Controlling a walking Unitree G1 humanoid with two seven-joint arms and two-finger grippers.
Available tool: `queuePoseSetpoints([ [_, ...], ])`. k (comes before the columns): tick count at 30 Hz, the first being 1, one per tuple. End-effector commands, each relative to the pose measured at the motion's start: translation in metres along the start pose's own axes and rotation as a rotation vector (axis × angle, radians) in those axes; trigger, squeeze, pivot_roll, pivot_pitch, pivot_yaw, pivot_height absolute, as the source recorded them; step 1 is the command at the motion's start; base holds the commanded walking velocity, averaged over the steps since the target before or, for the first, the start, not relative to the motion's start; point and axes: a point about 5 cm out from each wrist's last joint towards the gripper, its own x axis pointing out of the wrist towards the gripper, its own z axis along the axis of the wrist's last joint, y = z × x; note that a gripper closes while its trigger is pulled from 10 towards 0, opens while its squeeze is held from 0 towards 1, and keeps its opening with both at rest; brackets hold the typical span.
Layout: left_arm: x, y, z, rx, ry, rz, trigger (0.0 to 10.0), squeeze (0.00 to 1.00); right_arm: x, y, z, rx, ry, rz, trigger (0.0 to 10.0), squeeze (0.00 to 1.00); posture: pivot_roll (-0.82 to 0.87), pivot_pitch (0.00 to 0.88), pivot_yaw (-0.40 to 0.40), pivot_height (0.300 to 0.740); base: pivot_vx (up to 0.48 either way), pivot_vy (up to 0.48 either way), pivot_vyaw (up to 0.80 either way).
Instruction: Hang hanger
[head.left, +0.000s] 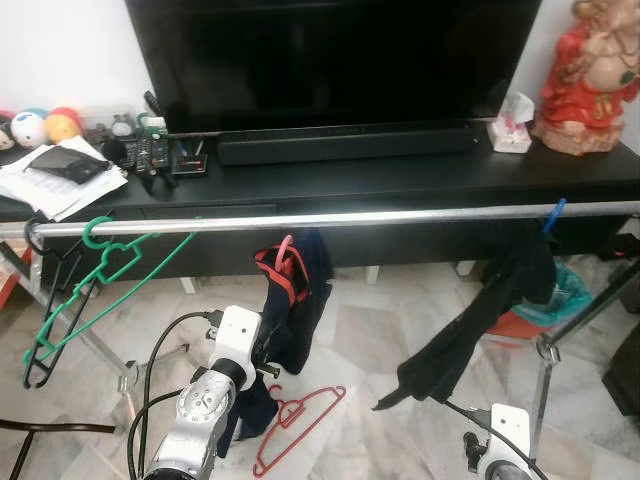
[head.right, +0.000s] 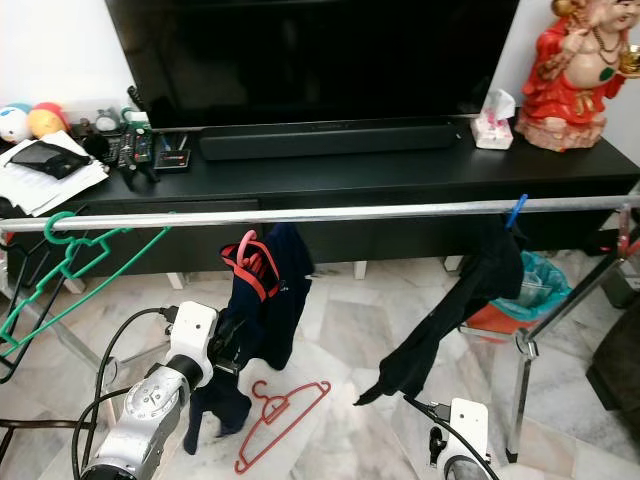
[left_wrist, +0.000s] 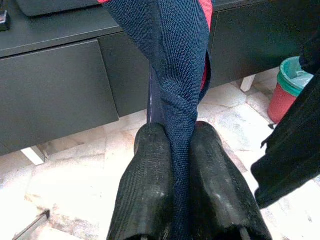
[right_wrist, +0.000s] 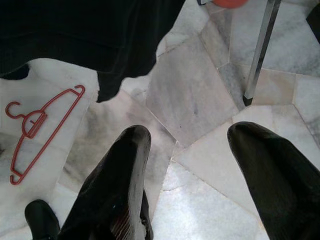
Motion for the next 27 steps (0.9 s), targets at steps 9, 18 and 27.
queuePoseSetpoints([
  [9,0.0031,-0.0008,0.0119,-0.004,-0.043,0.001,10.0,0.00,0.0001,-0.0018,-0.0004,-0.009,0.008,-0.003,10.0,0.00,-0.18,0.000,0.016,0.740,0.000,0.000,0.00],
  [18,0.0038,0.0003,0.0132,-0.009,-0.044,0.001,10.0,0.00,0.0002,-0.0009,0.0001,-0.009,0.006,0.001,10.0,0.00,-0.18,0.000,0.018,0.740,0.000,0.000,0.00],
  [27,0.0044,-0.0003,0.0140,-0.013,-0.043,-0.002,10.0,0.00,0.0002,-0.0006,0.0003,-0.006,0.004,0.002,10.0,0.00,-0.17,0.000,0.019,0.740,0.000,0.000,0.00],
])
